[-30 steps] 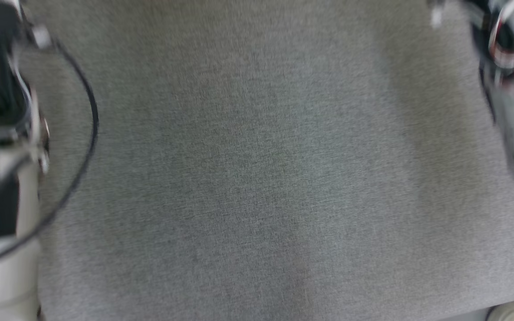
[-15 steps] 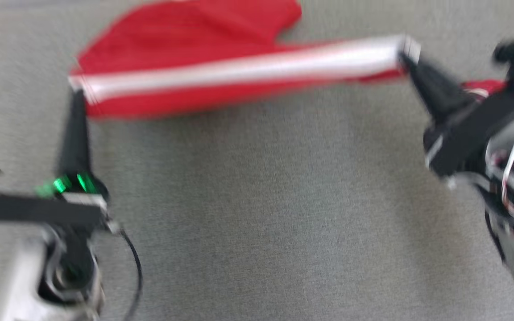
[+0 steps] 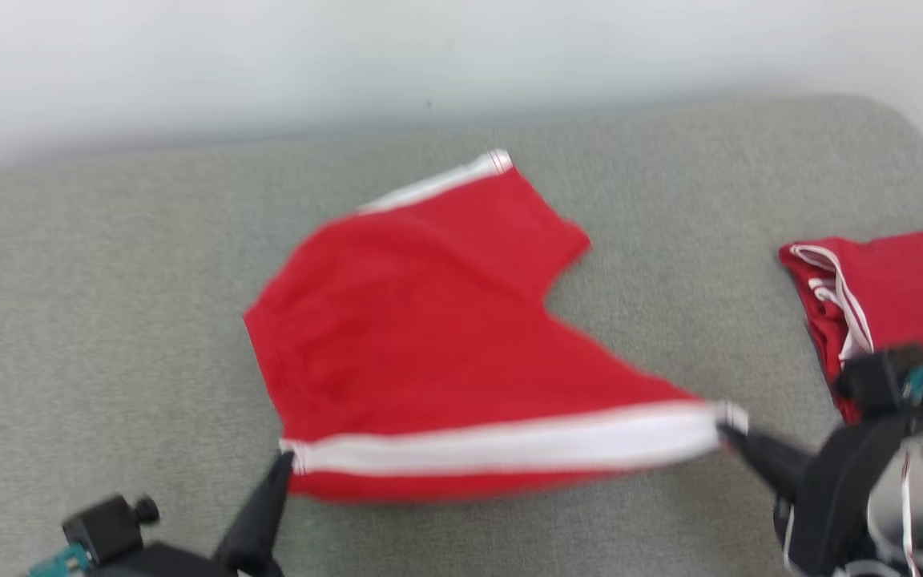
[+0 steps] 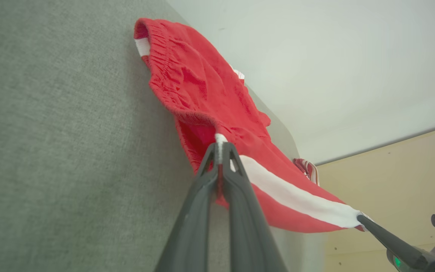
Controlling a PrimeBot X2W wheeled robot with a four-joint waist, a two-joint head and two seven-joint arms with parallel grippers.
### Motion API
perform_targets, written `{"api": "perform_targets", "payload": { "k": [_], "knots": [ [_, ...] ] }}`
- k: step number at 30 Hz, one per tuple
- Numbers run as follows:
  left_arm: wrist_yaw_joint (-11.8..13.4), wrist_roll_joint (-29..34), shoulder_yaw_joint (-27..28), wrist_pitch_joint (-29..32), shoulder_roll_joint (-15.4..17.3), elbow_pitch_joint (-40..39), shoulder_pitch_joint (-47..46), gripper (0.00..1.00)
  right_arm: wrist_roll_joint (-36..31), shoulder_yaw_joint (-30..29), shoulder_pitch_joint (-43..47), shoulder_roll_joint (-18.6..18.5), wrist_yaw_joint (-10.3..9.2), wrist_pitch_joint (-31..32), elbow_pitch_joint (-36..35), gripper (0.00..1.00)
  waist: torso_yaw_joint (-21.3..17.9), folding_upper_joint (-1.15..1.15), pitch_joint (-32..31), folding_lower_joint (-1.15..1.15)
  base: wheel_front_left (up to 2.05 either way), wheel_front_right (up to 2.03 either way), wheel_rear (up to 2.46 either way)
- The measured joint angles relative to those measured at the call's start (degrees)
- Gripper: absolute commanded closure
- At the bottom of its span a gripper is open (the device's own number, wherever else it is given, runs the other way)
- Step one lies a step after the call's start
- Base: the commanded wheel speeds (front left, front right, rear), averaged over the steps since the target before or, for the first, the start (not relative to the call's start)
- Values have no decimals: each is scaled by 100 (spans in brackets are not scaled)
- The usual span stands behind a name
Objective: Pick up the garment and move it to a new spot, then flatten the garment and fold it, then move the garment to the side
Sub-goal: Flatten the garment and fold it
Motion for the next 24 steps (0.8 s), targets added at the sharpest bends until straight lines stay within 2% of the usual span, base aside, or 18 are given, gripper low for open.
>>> {"api": "perform_targets", "payload": {
  "k": [4,13,16,19,24],
  "knots": [
    [257,112,-269,380,286,-194,439,100,-60,-116,876,19,0,743,-265,100,97,0,-248,0,0,0,0],
    [666,5,-621,1088,600,-521,1093,100,55,-397,1824,98,0,1625,-673,100,223,1,-334,1,0,0,0],
    [726,-90,-528,1018,581,-750,1213,100,60,-495,1828,133,0,1518,-850,100,260,1,-319,1,0,0,0],
    [624,-131,-472,916,488,-936,1196,100,43,-490,1525,136,0,1174,-910,100,307,1,-302,2,0,0,0],
    [522,-143,-363,700,244,-965,817,100,-42,-308,709,-75,0,645,-514,100,413,2,-254,2,0,0,0]
  ]
}}
